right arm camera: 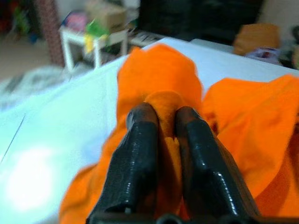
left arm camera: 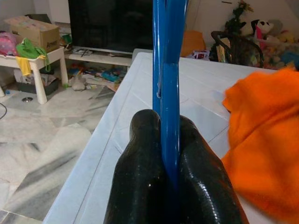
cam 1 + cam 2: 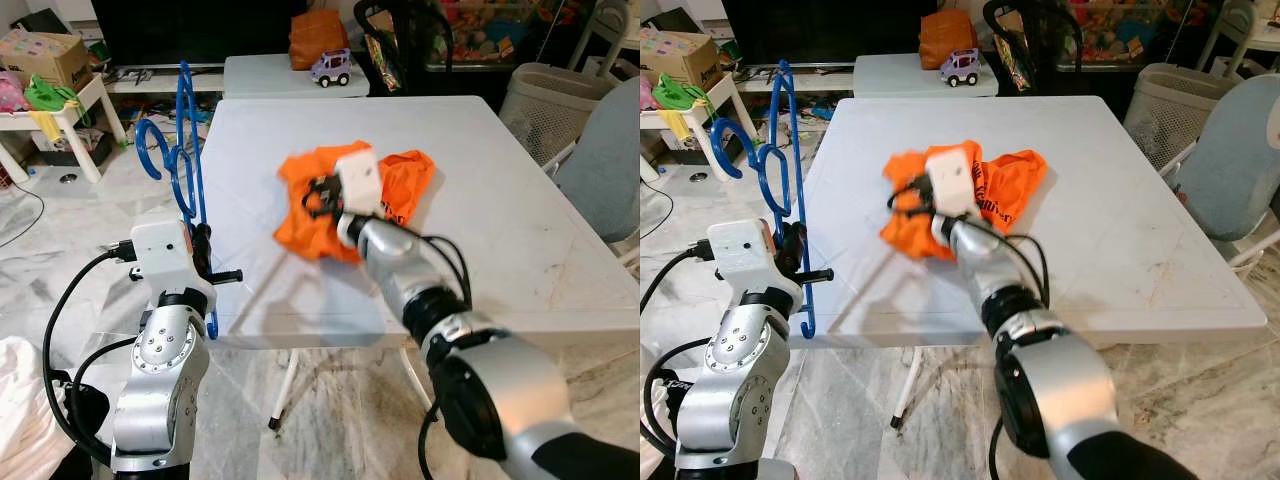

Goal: Hang hanger

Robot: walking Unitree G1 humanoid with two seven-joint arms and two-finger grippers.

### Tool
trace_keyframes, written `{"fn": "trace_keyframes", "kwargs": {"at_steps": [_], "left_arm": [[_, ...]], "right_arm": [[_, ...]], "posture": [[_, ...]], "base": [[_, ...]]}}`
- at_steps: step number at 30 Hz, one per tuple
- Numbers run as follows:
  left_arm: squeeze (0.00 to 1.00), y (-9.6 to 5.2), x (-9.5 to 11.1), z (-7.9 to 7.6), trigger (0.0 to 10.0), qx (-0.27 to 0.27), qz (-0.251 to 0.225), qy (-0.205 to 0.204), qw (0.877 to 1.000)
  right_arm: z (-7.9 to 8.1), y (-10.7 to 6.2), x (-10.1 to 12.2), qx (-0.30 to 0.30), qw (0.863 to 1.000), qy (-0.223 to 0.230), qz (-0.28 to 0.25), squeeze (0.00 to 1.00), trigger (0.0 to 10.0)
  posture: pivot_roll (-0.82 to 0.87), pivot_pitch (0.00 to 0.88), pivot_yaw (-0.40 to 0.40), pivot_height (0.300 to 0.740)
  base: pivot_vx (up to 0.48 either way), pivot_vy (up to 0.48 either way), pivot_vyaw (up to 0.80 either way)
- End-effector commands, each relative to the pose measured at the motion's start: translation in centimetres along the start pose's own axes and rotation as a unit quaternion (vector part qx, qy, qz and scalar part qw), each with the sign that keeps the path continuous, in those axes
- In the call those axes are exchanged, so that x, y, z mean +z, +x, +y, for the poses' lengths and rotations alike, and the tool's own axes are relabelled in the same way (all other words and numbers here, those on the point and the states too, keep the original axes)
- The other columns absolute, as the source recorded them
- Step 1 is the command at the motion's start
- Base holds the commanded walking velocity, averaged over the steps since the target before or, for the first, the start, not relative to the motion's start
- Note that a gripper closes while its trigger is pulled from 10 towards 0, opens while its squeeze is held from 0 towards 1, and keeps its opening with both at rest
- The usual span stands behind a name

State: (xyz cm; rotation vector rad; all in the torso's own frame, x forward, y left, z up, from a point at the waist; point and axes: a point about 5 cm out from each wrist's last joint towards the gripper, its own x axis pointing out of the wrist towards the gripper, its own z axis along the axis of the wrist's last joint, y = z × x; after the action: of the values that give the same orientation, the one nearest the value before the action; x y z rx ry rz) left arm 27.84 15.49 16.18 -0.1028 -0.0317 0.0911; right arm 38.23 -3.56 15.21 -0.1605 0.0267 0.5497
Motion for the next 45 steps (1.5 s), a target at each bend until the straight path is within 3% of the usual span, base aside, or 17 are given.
{"fn": "trace_keyframes", "kwargs": {"at_steps": [1,3,5,7,10,13,16,22,29,31,39,45], "left_arm": [[0.00,0.1,0.2,-0.2,10.0,-0.001,-0.006,0.003,1.000],[0.00,0.1,0.1,-0.1,10.0,-0.001,-0.006,0.003,1.000],[0.00,0.1,0.1,-0.1,10.0,-0.002,-0.006,0.004,1.000],[0.00,0.1,0.1,-0.1,10.0,-0.002,-0.006,0.004,1.000],[0.00,-0.1,-0.1,-0.1,10.0,-0.002,-0.004,0.006,1.000],[0.00,-0.2,-0.3,0.0,10.0,-0.003,-0.003,0.007,1.000],[0.00,-0.5,-0.8,0.1,10.0,-0.008,0.005,0.013,1.000],[0.00,-0.8,-1.2,-0.4,10.0,-0.024,0.010,0.016,1.000],[0.00,-1.3,-1.6,-0.7,10.0,-0.043,0.014,0.013,0.999],[0.00,-2.6,-2.5,-0.7,10.0,-0.066,0.028,0.010,0.997],[0.00,-2.0,-2.8,0.7,10.0,-0.060,0.045,0.010,0.997],[0.00,-1.7,-1.8,0.6,10.0,-0.087,0.022,0.021,0.996]], "right_arm": [[0.3,-0.4,-1.0,0.017,0.999,-0.027,0.013,1.00,10.0],[0.1,-0.6,-1.3,0.015,0.999,-0.031,0.018,1.00,10.0],[-1.7,-1.2,-1.8,-0.025,0.999,-0.023,0.024,1.00,10.0],[-1.7,-1.2,-1.8,-0.025,0.999,-0.023,0.024,1.00,10.0],[-4.8,-2.1,-1.3,-0.093,0.996,-0.009,0.001,1.00,10.0],[-5.9,-2.5,-0.9,-0.112,0.994,-0.004,-0.011,1.00,10.0],[-8.7,-3.7,0.0,-0.162,0.986,-0.013,-0.041,1.00,10.0],[-11.7,-5.9,0.4,-0.191,0.979,-0.022,-0.060,1.00,10.0],[-11.9,-7.3,-0.2,-0.174,0.982,-0.020,-0.065,1.00,10.0],[-11.0,-8.8,-0.6,-0.162,0.984,-0.002,-0.075,1.00,10.0],[-10.4,-8.8,0.5,-0.141,0.987,0.006,-0.076,1.00,10.0],[-9.7,-8.9,1.0,-0.129,0.989,0.031,-0.070,1.00,10.0]], "posture": [[0.02,0.000,-0.031,0.740],[0.02,0.000,-0.031,0.740],[0.02,0.000,-0.032,0.740],[0.02,0.000,-0.032,0.740],[0.02,0.000,-0.029,0.740],[0.01,0.000,-0.027,0.740],[0.01,0.000,-0.015,0.740],[-0.01,0.000,0.000,0.740],[-0.03,0.000,0.017,0.740],[-0.06,0.000,0.042,0.740],[-0.07,0.000,0.053,0.740],[-0.08,0.000,0.065,0.740]], "base": [[0.000,0.000,0.00],[0.000,0.000,0.00],[0.000,0.000,0.00],[0.000,0.000,0.00],[0.000,0.000,0.00],[0.000,0.000,0.00],[0.000,0.000,0.00],[0.000,0.000,0.00],[0.000,0.000,0.00],[0.000,0.000,0.00],[0.000,0.000,0.00],[0.000,0.000,0.00]]}}
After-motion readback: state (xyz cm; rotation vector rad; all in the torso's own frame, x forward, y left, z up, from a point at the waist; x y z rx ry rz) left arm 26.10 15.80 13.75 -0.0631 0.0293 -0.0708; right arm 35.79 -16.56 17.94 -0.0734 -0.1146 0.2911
